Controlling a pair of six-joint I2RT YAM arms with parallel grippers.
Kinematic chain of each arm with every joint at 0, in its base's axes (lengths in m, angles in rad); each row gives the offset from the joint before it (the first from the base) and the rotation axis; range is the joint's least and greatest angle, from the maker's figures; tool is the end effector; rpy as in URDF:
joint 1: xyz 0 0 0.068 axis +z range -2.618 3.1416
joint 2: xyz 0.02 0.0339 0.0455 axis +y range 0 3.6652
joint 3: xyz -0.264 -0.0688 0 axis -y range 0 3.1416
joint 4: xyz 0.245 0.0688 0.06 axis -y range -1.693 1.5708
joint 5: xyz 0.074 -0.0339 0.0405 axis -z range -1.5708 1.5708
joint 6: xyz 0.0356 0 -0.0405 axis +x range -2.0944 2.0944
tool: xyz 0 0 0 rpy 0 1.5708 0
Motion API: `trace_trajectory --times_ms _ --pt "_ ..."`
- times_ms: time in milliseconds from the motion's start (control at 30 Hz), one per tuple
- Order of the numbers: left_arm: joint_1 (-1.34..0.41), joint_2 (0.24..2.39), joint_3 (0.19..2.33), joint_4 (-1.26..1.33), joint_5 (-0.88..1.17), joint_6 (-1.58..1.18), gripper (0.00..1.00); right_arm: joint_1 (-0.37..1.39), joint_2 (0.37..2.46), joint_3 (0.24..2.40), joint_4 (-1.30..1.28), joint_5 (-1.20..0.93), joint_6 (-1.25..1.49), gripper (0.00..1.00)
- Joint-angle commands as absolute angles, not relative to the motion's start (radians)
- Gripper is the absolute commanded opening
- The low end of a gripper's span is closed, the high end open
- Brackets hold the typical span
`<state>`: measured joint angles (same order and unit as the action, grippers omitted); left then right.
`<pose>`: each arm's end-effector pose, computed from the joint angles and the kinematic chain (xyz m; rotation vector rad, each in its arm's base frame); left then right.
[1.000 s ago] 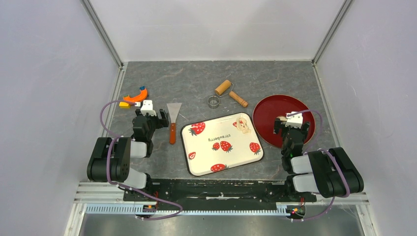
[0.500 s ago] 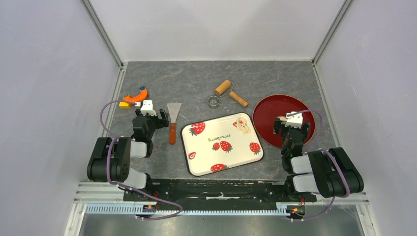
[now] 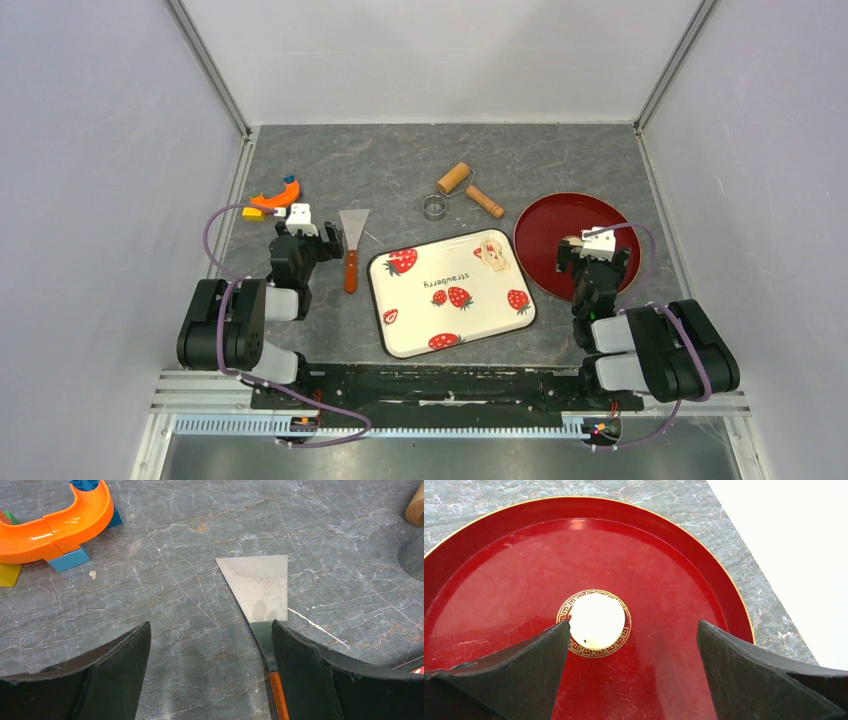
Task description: Roll out the dumpling wrappers from the dough
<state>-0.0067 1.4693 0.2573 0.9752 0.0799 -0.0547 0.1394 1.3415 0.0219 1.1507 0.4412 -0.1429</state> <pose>0.2419 -0.0045 0.1421 0.0135 1.8083 -0.1159 0.1840 0.0105 0.1303 0.0798 1.7369 -0.3856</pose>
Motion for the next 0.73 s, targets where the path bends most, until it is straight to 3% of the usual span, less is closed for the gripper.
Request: trace_trajectory --times_ms 0,700 --pt "-0.005 1.473 0.279 1.029 0.06 -0.019 0.93 0.134 1.344 0.026 1.204 0.436 -0.147 0.98" --pt "-0.008 1.473 0.282 1.025 0.052 -0.017 0.93 0.134 1.345 0.026 1.206 0.436 -0.147 0.98"
